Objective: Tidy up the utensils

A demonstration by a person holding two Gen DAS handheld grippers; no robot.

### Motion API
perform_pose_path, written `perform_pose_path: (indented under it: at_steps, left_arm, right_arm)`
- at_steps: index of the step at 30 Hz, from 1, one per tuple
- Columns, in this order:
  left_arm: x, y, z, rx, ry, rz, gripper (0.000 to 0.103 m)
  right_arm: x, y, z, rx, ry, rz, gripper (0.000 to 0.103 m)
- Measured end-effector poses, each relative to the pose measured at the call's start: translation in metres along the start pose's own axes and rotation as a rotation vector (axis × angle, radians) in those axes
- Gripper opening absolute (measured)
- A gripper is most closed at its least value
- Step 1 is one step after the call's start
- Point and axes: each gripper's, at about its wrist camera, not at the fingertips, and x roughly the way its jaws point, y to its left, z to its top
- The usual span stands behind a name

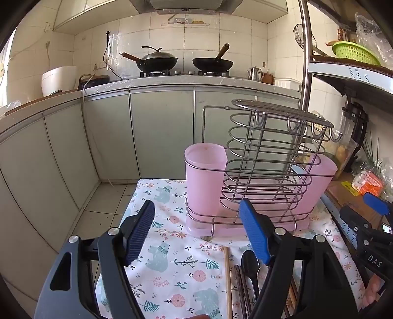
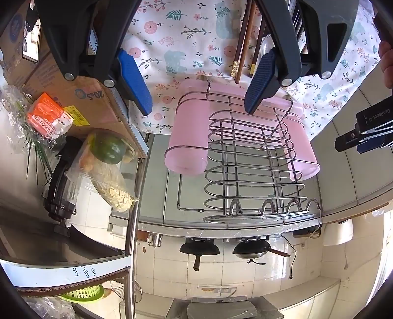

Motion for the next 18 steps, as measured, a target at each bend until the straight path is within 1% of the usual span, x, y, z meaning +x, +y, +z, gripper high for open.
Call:
perform_pose_path:
  at_steps: [5, 18]
  left_arm:
    - [-0.0059, 0.0016, 0.0048, 0.004, -0.005, -0.001, 0.072]
    - [-0.0045, 0.0025, 0.0032, 0.008, -0.003, 0.0, 0.072]
  right_arm:
    - [-0.0042, 0.0001, 0.0033, -0.009, -0.006, 0.0, 0.077]
    - [-0.0052, 0.0002, 0.0032, -0.012, -0.01, -0.003, 0.077]
